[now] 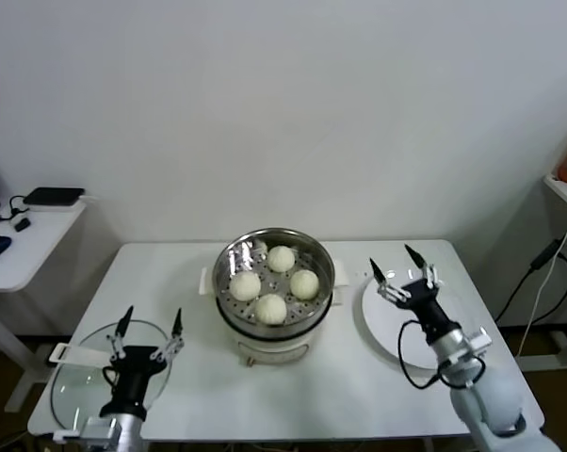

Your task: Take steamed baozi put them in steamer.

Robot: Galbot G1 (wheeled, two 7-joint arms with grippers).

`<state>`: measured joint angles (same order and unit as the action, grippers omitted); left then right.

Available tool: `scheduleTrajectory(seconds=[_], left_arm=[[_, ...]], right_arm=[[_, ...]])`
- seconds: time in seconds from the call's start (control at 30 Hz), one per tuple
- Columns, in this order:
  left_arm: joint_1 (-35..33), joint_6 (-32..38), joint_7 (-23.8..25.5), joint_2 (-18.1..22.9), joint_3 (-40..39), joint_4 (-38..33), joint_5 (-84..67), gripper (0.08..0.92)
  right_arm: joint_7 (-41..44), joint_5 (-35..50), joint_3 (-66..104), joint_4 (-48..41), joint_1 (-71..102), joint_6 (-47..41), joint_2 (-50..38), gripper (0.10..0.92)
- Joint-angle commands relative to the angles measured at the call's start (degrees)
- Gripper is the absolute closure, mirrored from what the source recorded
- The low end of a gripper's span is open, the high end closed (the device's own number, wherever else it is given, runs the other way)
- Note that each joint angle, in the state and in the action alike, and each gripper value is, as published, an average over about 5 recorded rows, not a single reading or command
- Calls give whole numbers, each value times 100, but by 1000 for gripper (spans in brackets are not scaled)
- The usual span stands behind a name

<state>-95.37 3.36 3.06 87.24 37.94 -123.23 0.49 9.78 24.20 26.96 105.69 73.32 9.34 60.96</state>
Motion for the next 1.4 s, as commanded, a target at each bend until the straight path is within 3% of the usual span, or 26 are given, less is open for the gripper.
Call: scheduleTrajectory(seconds=[0.03, 1.4], left_arm=[[9, -30, 7, -7, 65, 50, -52, 177], [-100, 93, 203, -111, 390, 216, -285, 177]], right_arm=[[55, -30, 829, 333, 1688, 409, 1013, 203], [242, -246, 836, 303, 1789, 527, 1061, 203]])
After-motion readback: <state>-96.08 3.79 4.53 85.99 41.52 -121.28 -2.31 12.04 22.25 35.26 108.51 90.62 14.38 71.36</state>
